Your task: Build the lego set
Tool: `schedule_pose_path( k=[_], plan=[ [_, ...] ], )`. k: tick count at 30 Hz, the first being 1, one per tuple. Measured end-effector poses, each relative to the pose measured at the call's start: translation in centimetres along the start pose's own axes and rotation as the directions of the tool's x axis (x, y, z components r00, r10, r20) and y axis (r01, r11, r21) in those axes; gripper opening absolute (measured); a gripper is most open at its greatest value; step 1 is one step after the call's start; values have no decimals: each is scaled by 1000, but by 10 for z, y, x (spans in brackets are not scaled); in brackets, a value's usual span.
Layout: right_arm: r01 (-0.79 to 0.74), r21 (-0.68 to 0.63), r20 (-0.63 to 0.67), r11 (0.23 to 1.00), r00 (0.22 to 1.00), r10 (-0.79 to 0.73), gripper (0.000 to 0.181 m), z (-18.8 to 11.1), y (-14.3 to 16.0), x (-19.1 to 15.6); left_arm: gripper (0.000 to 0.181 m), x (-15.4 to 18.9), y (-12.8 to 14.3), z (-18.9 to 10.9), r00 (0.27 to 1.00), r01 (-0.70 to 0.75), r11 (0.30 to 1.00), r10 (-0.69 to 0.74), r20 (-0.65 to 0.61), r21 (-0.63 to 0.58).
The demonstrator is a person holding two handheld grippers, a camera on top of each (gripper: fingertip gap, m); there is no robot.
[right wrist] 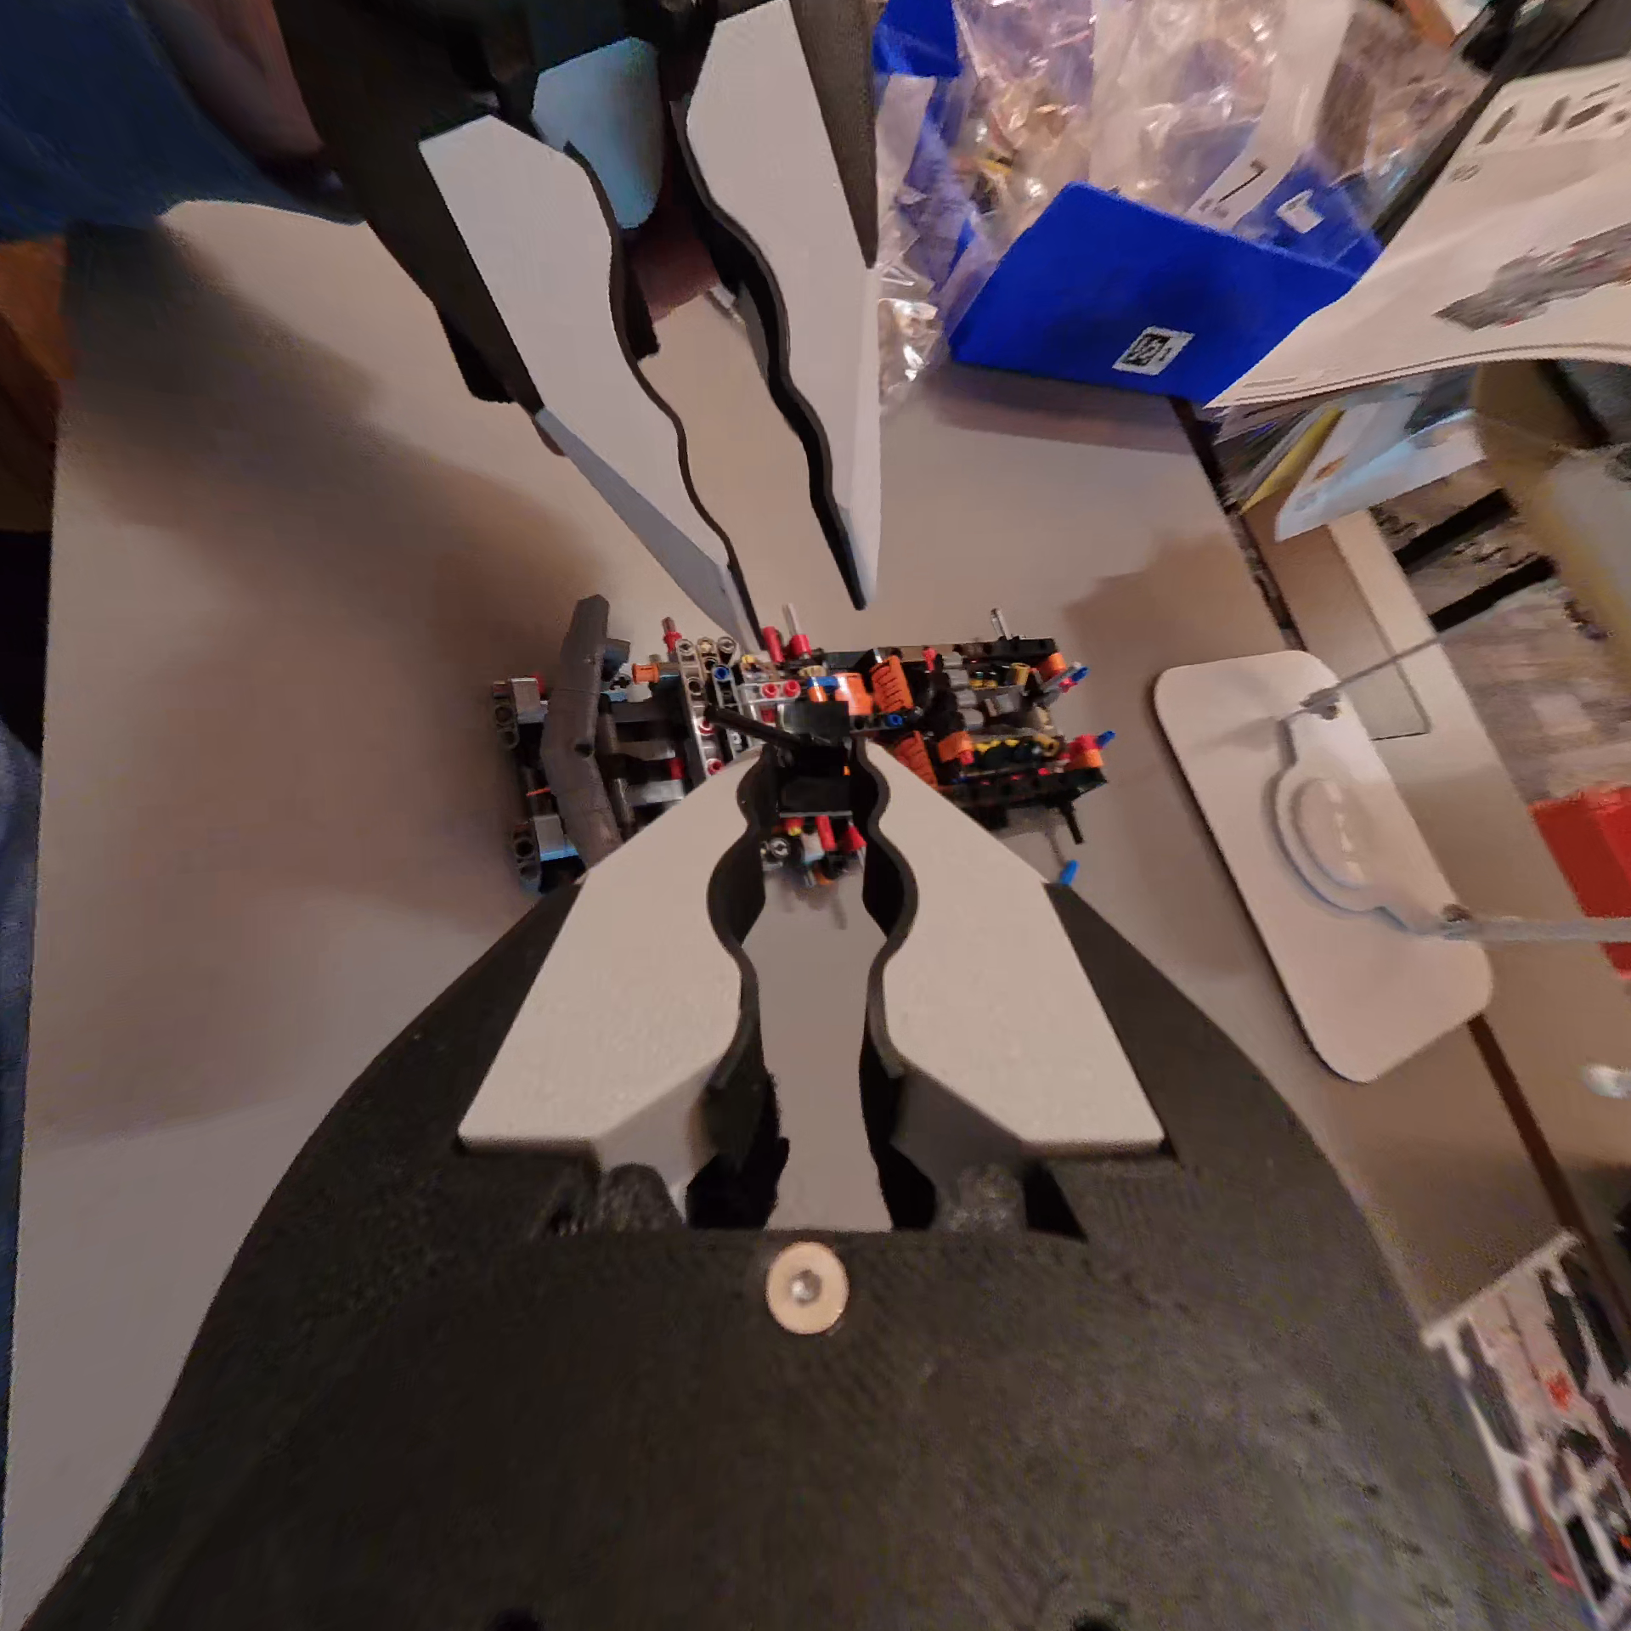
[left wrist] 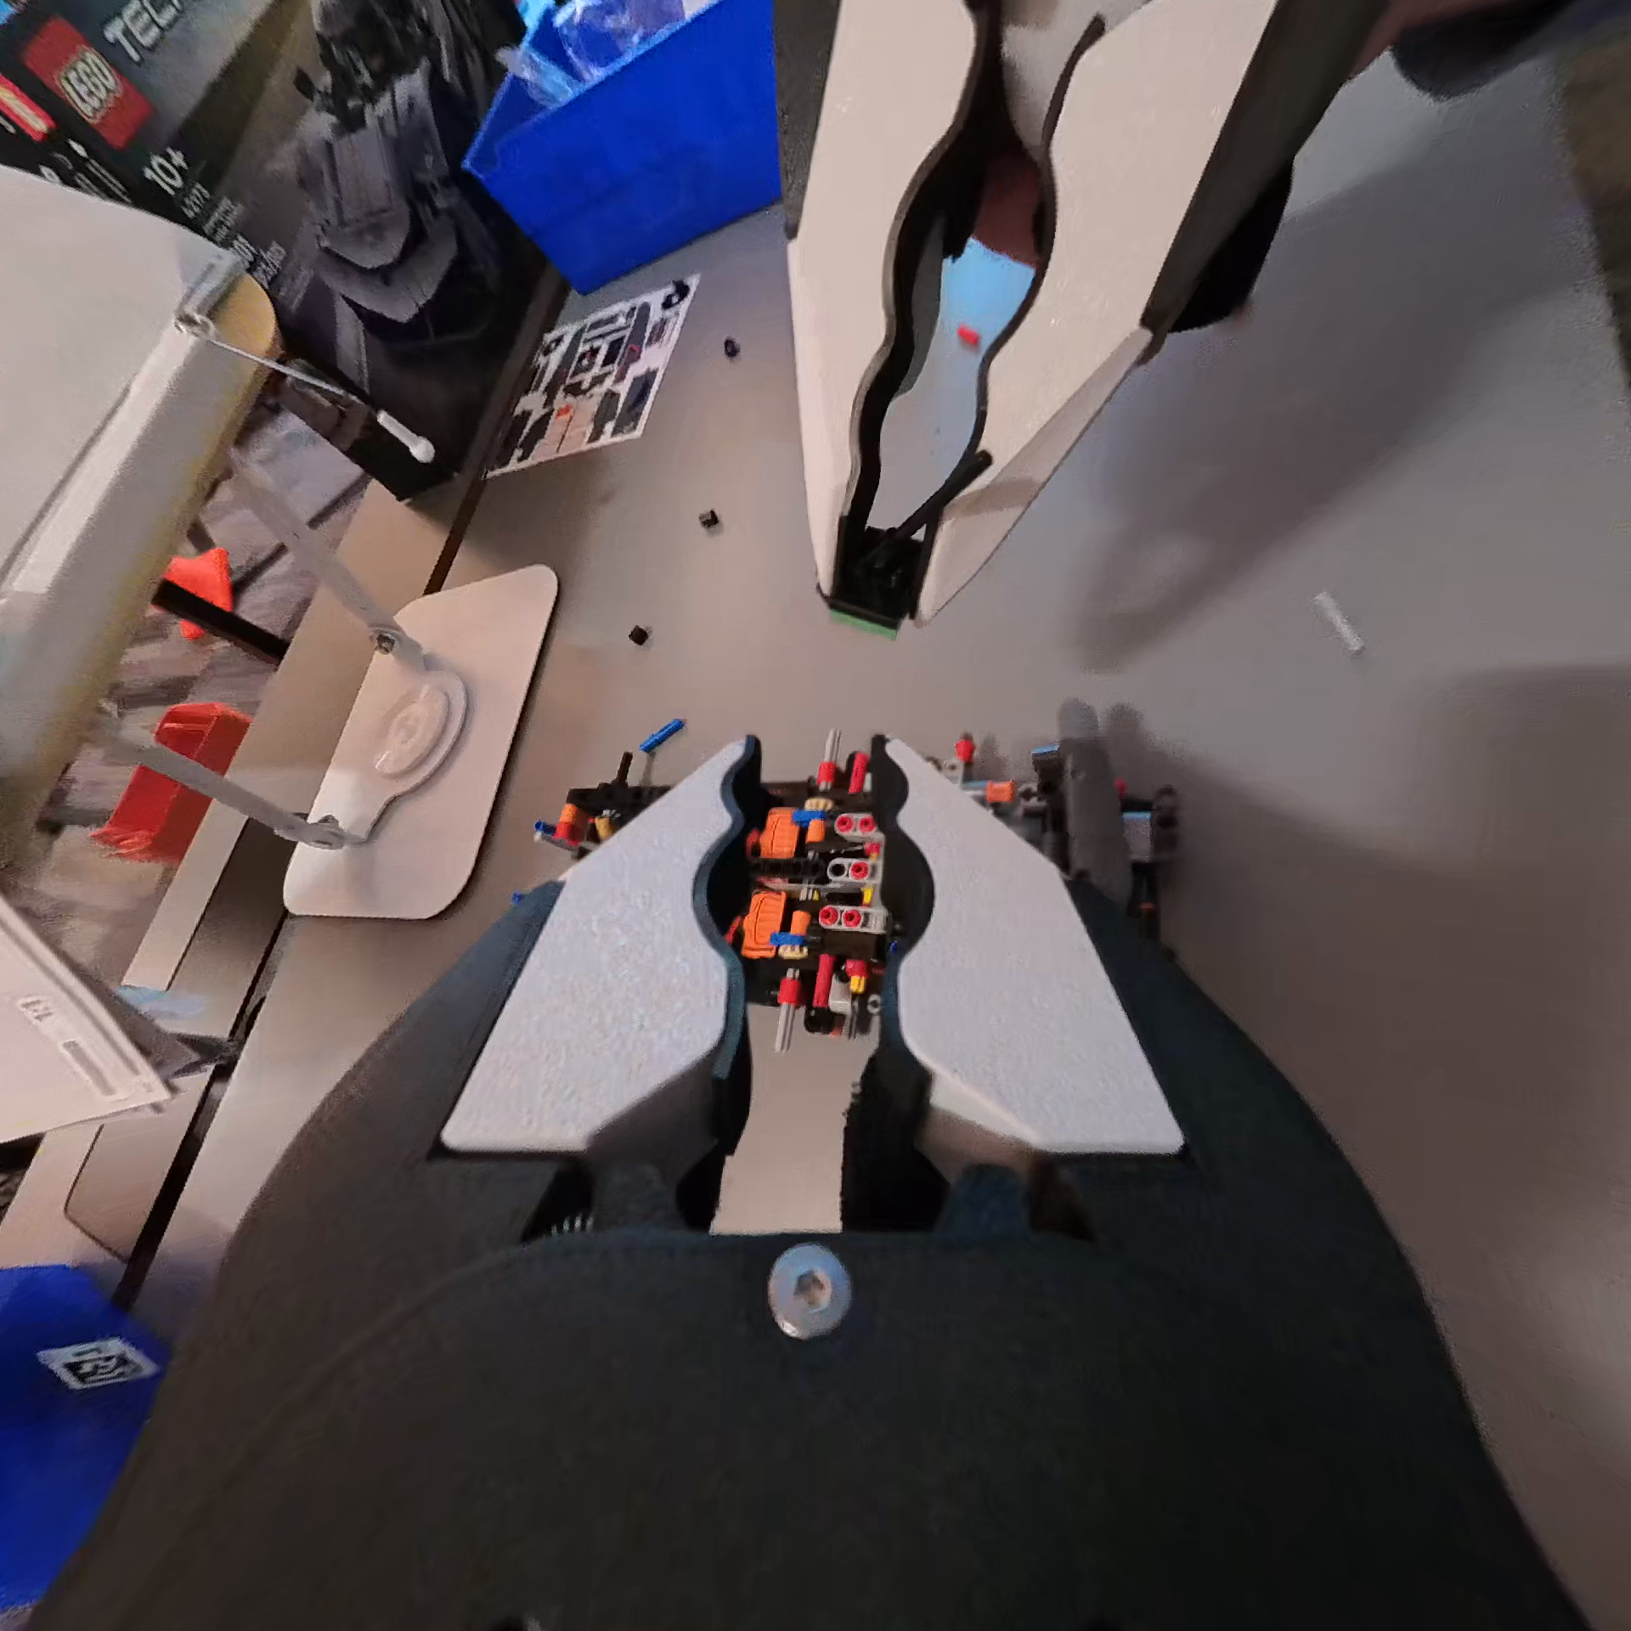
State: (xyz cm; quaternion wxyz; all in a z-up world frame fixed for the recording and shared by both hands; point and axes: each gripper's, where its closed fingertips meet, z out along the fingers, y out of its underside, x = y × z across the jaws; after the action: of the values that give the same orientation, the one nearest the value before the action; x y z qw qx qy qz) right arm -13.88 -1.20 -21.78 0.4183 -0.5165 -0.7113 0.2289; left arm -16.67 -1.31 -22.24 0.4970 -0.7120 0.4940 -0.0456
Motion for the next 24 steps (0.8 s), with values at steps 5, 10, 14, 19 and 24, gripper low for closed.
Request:
schedule_pose_path(
  k=[5,10,14,19,24],
  plan=[
    [-70,-23,135,997,988,73,13,28,8,-4,20,-6,26,5,1000,-4,997,3,-2,-74],
    [-114,-61,230,992,965,125,13,49,17,-5,18,-7,43,7,998,51,995,-54,-37,-80],
    [-127,-83,240,988,960,144,13,52,24,3,18,-8,47,10,997,60,996,-63,-40,-69],
    [-121,-95,238,988,961,141,13,55,29,11,24,-11,43,16,998,56,998,-57,-27,-36],
    [-135,-63,230,989,962,146,13,58,27,23,37,-21,42,21,997,75,997,-75,3,-23]
  ],
)
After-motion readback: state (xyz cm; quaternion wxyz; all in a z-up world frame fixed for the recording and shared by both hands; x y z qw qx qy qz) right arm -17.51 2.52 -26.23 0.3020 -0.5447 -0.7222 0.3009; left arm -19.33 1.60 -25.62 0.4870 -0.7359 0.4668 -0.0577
